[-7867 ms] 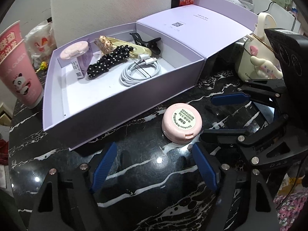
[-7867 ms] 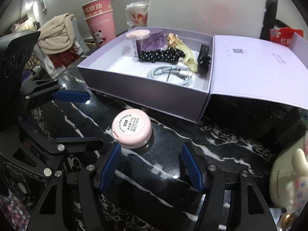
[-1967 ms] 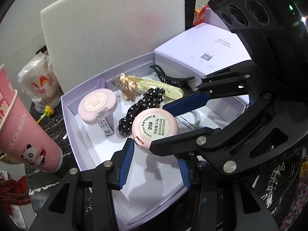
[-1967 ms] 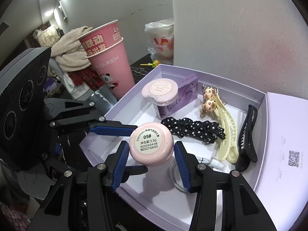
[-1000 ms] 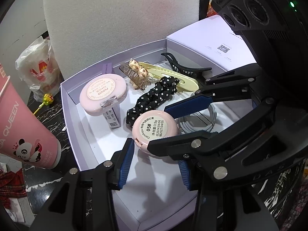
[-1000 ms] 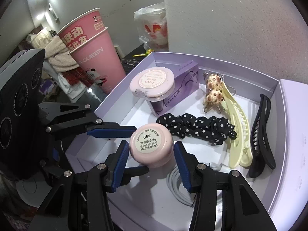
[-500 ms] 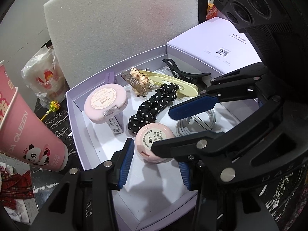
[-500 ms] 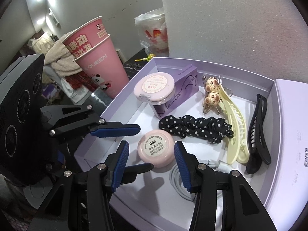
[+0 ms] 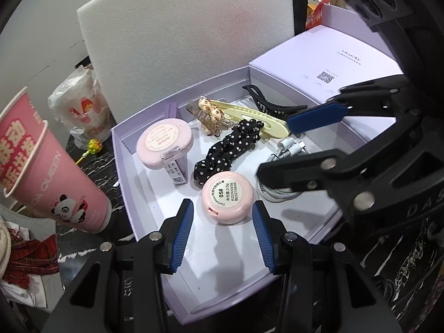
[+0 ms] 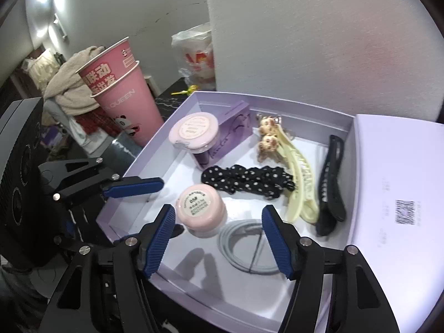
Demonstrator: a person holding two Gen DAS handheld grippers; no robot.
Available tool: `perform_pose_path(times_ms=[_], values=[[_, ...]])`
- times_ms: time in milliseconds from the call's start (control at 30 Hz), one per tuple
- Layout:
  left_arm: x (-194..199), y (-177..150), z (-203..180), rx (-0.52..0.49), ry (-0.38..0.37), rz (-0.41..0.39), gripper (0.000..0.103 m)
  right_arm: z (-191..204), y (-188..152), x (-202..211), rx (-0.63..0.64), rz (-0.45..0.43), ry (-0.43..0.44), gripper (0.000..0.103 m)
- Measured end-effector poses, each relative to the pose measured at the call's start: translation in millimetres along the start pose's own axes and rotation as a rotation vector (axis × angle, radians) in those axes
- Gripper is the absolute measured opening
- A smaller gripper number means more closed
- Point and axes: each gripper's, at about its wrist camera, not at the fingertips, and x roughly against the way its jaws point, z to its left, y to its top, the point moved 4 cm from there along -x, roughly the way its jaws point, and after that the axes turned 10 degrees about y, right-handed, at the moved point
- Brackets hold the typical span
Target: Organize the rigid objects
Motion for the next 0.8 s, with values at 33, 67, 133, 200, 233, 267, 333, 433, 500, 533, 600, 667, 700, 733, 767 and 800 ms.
perform_pose_path(times_ms=[33,67,133,200,233,267,333,433,500,533,600,667,700,733,767,800], values=[[2,0,0,0.004,0.006,-0.001,0.043,0,0,4,-0.002,-0.003,-0.017,0.070],[5,0,1,0.008,0.015,-0.002,0.044,0,0,7,-0.005,-0.006,-0.032,0.072],[9,0,2,0.018,0.026,0.000,0.046,1,-1,15,-0.002,-0.017,-0.059,0.072],[16,-1,3,0.026,0.039,-0.006,0.053,4,-3,25,0.008,-0.029,-0.078,0.074],[19,-1,3,0.029,0.044,-0.011,0.058,5,-3,28,0.013,-0.035,-0.087,0.077],[22,-2,3,0.031,0.048,-0.015,0.062,7,-3,31,0.018,-0.042,-0.097,0.078],[28,-3,3,0.041,0.053,-0.021,0.064,11,-4,40,0.031,-0.062,-0.110,0.079],[38,-4,3,0.058,0.059,-0.026,0.065,17,-6,54,0.044,-0.086,-0.127,0.084],[44,-5,3,0.071,0.077,-0.024,0.069,21,-8,64,0.051,-0.103,-0.146,0.086],[49,-5,3,0.078,0.081,-0.030,0.076,24,-8,68,0.054,-0.110,-0.154,0.086],[60,-5,3,0.092,0.089,-0.058,0.084,28,-10,78,0.059,-0.124,-0.182,0.090],[70,-5,2,0.098,0.098,-0.074,0.095,31,-13,86,0.058,-0.137,-0.203,0.094],[74,-5,2,0.102,0.100,-0.081,0.097,32,-14,92,0.054,-0.146,-0.216,0.094],[79,-5,2,0.108,0.103,-0.088,0.100,33,-15,95,0.051,-0.151,-0.222,0.094],[83,-5,2,0.114,0.105,-0.093,0.100,34,-16,98,0.047,-0.155,-0.228,0.096],[87,-5,2,0.120,0.109,-0.096,0.100,35,-17,102,0.043,-0.161,-0.237,0.096]])
